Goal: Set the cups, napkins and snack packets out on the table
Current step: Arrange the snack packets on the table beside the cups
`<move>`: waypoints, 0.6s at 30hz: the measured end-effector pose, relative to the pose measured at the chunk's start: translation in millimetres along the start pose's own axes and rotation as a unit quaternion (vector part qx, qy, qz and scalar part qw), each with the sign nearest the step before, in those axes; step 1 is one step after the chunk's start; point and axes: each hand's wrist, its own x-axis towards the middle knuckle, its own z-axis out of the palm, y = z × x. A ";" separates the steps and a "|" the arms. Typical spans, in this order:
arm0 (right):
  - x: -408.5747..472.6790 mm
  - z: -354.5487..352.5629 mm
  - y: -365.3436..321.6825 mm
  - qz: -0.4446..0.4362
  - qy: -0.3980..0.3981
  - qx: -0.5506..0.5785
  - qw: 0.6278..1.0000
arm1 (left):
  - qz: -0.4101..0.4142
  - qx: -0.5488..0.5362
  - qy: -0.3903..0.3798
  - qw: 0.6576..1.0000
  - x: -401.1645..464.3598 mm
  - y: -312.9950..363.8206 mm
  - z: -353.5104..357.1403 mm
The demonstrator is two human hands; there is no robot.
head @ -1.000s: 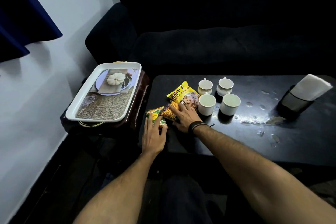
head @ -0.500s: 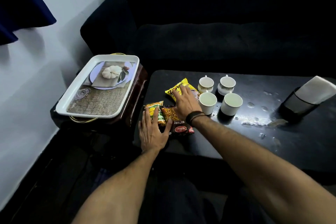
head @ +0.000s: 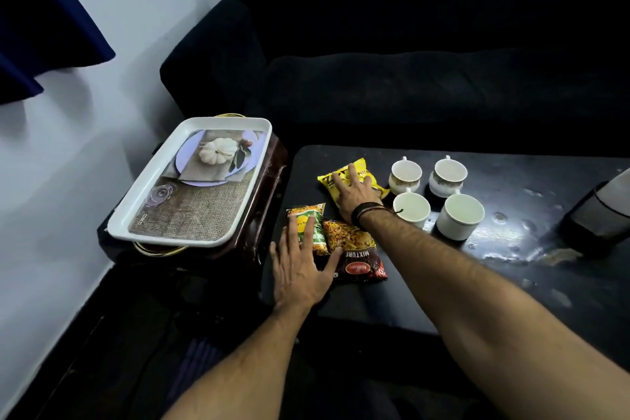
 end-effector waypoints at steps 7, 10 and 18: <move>9.8 -8.1 3.4 -0.127 0.065 -0.103 0.984 | 0.006 0.002 0.013 1.000 3.7 -0.1 1.9; 14.6 2.3 10.0 -0.119 -0.051 -0.062 0.990 | 0.010 0.014 -0.004 1.000 9.4 0.0 0.4; 34.4 2.9 4.0 -0.072 -0.073 -0.030 0.994 | 0.010 0.006 0.015 1.000 11.1 -0.8 6.0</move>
